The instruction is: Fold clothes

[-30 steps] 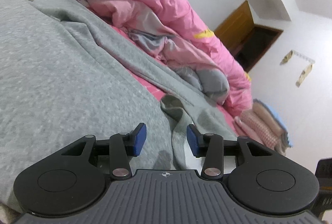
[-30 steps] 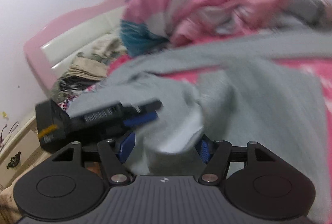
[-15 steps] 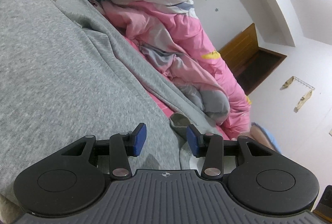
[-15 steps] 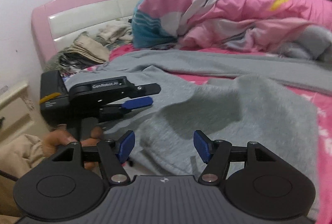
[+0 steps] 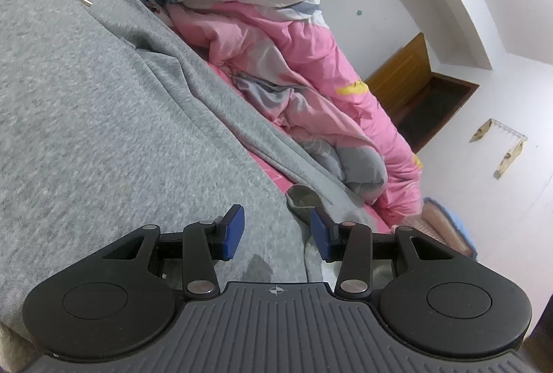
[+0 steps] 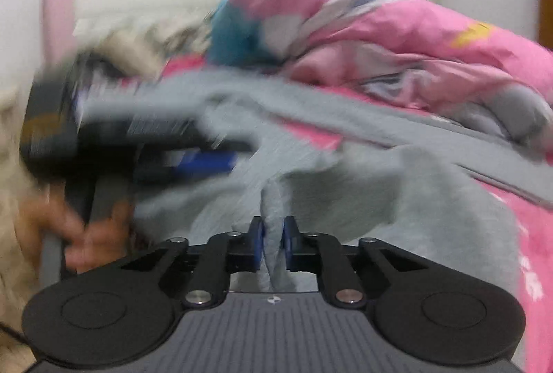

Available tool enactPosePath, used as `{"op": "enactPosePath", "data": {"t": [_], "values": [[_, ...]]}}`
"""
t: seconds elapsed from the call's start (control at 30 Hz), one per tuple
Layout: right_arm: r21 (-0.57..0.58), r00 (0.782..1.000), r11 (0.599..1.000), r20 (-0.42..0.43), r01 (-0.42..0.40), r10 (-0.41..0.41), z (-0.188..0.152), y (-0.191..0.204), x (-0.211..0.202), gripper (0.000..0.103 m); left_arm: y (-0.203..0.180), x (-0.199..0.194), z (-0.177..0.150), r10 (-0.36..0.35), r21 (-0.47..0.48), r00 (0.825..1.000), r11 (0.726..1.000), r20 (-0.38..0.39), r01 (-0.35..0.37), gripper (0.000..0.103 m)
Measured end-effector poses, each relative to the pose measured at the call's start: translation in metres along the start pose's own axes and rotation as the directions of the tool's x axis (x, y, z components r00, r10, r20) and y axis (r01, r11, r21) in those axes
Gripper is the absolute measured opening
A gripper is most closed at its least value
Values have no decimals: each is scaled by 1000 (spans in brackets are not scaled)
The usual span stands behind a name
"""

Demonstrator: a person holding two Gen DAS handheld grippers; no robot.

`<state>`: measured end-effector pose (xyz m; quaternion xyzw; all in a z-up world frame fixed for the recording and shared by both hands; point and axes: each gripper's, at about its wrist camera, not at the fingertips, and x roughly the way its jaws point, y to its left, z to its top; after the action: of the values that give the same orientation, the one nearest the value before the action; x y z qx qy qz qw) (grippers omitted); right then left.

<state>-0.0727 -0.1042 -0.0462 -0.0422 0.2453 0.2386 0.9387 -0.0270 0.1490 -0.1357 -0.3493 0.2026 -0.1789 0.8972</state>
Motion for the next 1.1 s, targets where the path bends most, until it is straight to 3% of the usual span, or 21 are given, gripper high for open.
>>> {"op": "enactPosePath", "data": {"t": [0.1, 0.13, 0.2, 0.27, 0.37, 0.43, 0.47, 0.57, 0.67, 0.83, 0.97, 1.1], "values": [[176, 989, 981, 107, 84, -104, 13, -57, -39, 7, -2, 1, -1, 13, 17, 1000, 1000, 2, -13, 42], [249, 978, 961, 139, 119, -158, 14, -81, -57, 7, -2, 1, -1, 16, 19, 1000, 1000, 3, -16, 42], [425, 937, 885, 190, 190, -292, 8, -137, -104, 7, -3, 2, -2, 21, 23, 1000, 1000, 4, -21, 42], [602, 883, 764, 198, 233, -425, -14, -187, -152, 7, -3, 2, -2, 27, 30, 1000, 999, 5, -27, 42], [793, 817, 543, 104, 277, -568, -73, -234, -207, 7, -5, 4, -2, 38, 44, 999, 998, 4, -39, 42], [861, 803, 416, 15, 292, -596, -113, -249, -224, 7, -7, 5, -3, 50, 56, 999, 997, 2, -50, 42], [889, 807, 361, -18, 284, -590, -131, -254, -227, 7, -8, 6, -3, 56, 65, 998, 996, 1, -56, 42], [935, 824, 248, -75, 253, -561, -171, -260, -226, 7, -10, 8, -5, 74, 91, 997, 993, -3, -73, 42], [948, 828, 211, -85, 238, -554, -189, -257, -222, 7, -11, 8, -5, 84, 102, 996, 991, -7, -83, 42], [961, 830, 198, -52, 193, -556, -199, -253, -232, 7, -15, 10, -6, 106, 126, 994, 987, -13, -104, 42], [968, 840, 205, -7, 141, -543, -201, -253, -241, 7, -27, 9, -2, 131, 172, 991, 977, -8, -128, 42], [963, 850, 242, 27, 120, -526, -202, -255, -242, 7, -56, 8, 7, 140, 268, 990, 954, 1, -135, 43]]}}
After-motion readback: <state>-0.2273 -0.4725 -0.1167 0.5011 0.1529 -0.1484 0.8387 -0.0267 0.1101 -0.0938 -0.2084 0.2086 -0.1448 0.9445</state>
